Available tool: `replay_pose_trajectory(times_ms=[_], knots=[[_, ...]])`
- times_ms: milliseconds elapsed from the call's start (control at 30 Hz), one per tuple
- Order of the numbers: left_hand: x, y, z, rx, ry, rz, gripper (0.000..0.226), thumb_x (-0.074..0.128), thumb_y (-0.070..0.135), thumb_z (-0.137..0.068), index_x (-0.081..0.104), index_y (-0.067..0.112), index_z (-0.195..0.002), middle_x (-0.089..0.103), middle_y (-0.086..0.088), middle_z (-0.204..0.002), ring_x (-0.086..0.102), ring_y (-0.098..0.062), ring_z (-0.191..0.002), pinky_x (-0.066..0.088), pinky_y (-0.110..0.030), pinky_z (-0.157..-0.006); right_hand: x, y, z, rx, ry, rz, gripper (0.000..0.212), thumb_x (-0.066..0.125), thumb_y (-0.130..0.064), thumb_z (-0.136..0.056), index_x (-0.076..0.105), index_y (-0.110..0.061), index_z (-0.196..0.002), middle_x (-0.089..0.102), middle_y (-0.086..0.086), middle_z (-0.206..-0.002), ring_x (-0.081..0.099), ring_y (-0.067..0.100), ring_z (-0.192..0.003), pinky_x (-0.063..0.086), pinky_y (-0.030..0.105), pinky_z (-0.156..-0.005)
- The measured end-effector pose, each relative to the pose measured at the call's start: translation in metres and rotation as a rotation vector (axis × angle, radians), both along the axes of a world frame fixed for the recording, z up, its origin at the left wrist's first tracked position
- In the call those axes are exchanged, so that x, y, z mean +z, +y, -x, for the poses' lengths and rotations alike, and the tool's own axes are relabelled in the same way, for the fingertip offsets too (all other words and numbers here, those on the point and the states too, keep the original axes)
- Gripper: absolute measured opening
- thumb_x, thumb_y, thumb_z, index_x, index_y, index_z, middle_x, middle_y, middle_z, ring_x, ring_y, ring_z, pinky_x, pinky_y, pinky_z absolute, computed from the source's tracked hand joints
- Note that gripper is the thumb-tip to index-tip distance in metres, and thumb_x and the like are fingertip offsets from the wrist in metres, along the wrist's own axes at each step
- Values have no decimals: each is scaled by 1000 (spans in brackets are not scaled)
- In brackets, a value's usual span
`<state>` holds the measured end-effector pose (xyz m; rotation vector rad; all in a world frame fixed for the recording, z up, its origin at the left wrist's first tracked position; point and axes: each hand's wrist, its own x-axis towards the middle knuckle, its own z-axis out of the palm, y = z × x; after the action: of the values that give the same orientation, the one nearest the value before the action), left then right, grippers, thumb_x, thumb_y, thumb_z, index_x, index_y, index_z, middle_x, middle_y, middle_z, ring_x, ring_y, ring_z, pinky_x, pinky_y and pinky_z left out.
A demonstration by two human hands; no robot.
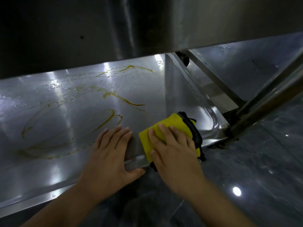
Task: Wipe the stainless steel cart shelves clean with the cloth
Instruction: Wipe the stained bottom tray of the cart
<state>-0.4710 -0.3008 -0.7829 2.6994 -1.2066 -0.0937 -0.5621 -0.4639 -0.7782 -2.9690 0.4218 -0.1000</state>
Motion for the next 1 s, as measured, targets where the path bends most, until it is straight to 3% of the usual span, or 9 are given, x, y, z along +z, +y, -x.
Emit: replay_pose_trajectory(times_ms=[67,167,400,533,767,867,1000], knots=[[0,-1,0,12,-12,6,96,49,75,-60,52,8,-128,53,-8,-134,33,-22,-131,9,-36,-113,5,-2,-22,26,28,-23,52,30,-47,-88,50,-36,-135,44,-3,-144,44,30,-127,38,46,-97],[0,-1,-1,27,-40,15,97,49,75,-58,53,7,-127,53,-8,-133,34,-23,-131,15,-39,-112,5,-10,-81,42,71,-105,49,27,-47,-98,24,-40,-147,14,-7,-157,13,26,-142,14,44,-110],[3,3,-3,54,-49,38,94,51,79,-54,59,11,-119,56,-3,-128,33,-22,-131,17,-39,-110,15,-37,-217,-12,131,-156,54,25,-46,-99,14,-35,-151,6,-1,-160,4,29,-145,5,48,-114],[3,5,-5,67,-47,57,94,52,82,-52,58,14,-118,56,-1,-126,31,-21,-131,17,-39,-109,16,-36,-215,6,144,-160,54,24,-47,-100,11,-36,-151,1,-3,-161,0,26,-147,3,46,-115],[1,7,-3,73,-140,123,86,51,80,-49,63,10,-98,61,-6,-108,38,-27,-127,23,-44,-108,6,-7,-73,108,117,-65,51,26,-48,-99,16,-42,-149,7,-7,-160,9,25,-145,15,45,-111],[3,9,2,82,-152,142,74,52,75,-51,62,11,-88,61,-7,-97,44,-28,-118,30,-42,-102,2,10,-13,154,36,15,51,31,-47,-92,43,-35,-140,42,1,-148,42,30,-128,42,48,-93],[4,36,1,33,-130,136,63,54,65,-54,61,15,-92,59,-4,-102,48,-27,-113,29,-34,-95,0,25,6,203,37,10,54,36,-44,-86,51,-28,-135,53,5,-138,49,31,-118,48,47,-87]])
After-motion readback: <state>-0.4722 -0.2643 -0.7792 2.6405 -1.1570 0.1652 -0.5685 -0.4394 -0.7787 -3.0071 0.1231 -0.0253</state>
